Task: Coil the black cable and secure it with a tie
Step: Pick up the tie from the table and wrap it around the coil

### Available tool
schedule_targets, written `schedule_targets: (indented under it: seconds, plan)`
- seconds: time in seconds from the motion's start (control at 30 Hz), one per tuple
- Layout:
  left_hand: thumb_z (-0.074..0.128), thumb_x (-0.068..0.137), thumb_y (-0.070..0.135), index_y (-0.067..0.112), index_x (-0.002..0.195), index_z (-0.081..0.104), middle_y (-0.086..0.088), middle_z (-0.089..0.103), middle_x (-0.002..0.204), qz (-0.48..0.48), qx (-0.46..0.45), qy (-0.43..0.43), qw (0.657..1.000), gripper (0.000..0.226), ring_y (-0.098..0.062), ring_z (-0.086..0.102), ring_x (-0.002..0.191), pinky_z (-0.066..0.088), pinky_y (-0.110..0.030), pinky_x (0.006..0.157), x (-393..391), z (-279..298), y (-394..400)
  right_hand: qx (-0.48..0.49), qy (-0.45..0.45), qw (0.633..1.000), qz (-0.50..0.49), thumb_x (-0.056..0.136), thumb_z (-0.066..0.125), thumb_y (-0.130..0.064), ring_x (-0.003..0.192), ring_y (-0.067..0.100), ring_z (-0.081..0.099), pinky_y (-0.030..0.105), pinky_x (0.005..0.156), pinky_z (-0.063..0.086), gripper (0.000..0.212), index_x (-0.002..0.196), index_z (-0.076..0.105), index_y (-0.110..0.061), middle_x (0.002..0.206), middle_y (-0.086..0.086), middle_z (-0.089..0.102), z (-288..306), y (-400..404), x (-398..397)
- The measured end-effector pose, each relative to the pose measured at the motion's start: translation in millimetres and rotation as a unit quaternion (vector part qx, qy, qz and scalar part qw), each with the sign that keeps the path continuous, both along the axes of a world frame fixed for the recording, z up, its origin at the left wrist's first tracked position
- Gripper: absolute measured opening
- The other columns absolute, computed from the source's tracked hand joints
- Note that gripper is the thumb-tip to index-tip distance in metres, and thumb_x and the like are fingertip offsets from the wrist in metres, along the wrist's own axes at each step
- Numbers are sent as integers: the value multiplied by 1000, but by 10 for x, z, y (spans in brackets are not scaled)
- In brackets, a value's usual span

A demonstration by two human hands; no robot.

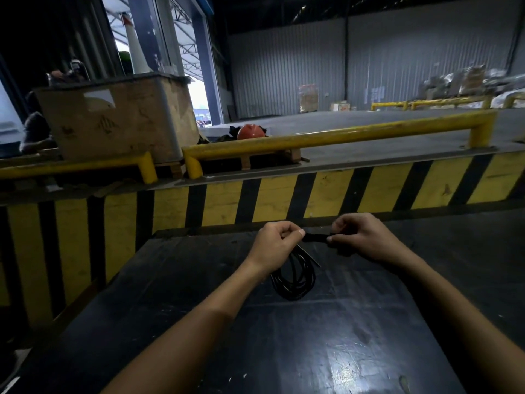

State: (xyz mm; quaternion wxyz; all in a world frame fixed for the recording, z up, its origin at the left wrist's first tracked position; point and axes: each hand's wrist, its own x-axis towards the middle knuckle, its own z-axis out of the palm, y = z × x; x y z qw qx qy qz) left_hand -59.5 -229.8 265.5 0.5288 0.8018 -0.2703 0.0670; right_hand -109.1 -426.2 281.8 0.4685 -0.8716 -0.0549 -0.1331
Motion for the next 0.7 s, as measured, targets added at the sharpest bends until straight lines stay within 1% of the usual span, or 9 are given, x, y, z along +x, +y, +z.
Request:
schedule_targets:
  seconds: [0.07, 0.1, 0.2, 0.3, 0.37, 0.47, 0.57, 0.63, 0.7]
  plan:
    - [60, 89, 23, 15, 83, 70, 14, 59, 58, 11, -35, 4, 999, 14, 4, 52, 49, 40, -11, 49, 1, 34, 2, -110, -16, 993, -42, 82, 70, -16, 61, 3, 67, 14, 49, 50, 17, 97, 64, -19, 86, -1, 70, 51, 67, 57]
    - [60, 89, 21, 15, 85, 69, 13, 60, 60, 16, -45, 0, 999, 12, 5, 53, 49, 39, -9, 48, -7, 53, -4, -170, -22, 984, -57, 82, 69, -16, 69, 4, 67, 17, 56, 53, 20, 102, 66, -18, 92, 1, 71, 75, 103, 85]
    - [58, 89, 19, 16, 86, 70, -1, 69, 74, 33, -56, -21, 998, 12, -5, 61, 62, 48, -20, 56, -40, 89, -48, -282, -44, 957, -53, 82, 70, -18, 90, 17, 67, 35, 78, 59, 20, 102, 69, -16, 103, 5, 71, 128, 250, 120]
    - [57, 89, 21, 14, 79, 71, -14, 70, 73, 54, -46, -44, 997, 19, -26, 63, 65, 51, -39, 58, -53, 90, -86, -278, -71, 958, -12, 84, 67, -16, 89, 12, 68, 28, 78, 58, 21, 105, 70, -16, 104, 3, 73, 194, 318, 106]
    - [55, 90, 24, 9, 72, 71, -13, 62, 57, 66, -43, -53, 995, 28, -24, 54, 51, 42, -38, 47, -45, 65, -98, -264, -68, 962, 34, 87, 63, -18, 83, 6, 68, 25, 75, 58, 22, 108, 70, -18, 101, 1, 74, 247, 299, 94]
    - [52, 91, 29, 6, 65, 69, -13, 55, 51, 90, -34, -58, 994, 39, -23, 48, 47, 35, -34, 46, -25, 19, -106, -216, -10, 969, 118, 91, 56, -16, 76, -1, 65, 19, 66, 55, 25, 114, 67, -21, 97, -3, 72, 305, 253, 69]
    - [51, 91, 34, 4, 65, 69, -20, 60, 53, 90, -34, -41, 995, 44, -28, 50, 47, 38, -35, 47, -21, -22, -122, -134, 31, 981, 139, 92, 56, -16, 79, 7, 65, 19, 62, 55, 19, 108, 66, -19, 97, -1, 68, 286, 227, 55]
    - [51, 90, 36, 10, 64, 72, -8, 62, 48, 81, -29, -18, 996, 42, -24, 54, 44, 41, -34, 47, -11, -52, -136, -96, 32, 986, 135, 89, 60, -20, 82, 10, 65, 21, 62, 54, 13, 100, 66, -18, 95, 1, 68, 248, 216, 57]
    - [52, 90, 38, 14, 60, 71, 6, 51, 38, 70, -29, 14, 997, 43, -12, 45, 37, 36, -30, 47, -10, -76, -162, -59, 30, 990, 125, 87, 64, -20, 81, 11, 65, 22, 62, 53, 10, 96, 64, -17, 91, 2, 68, 207, 210, 70]
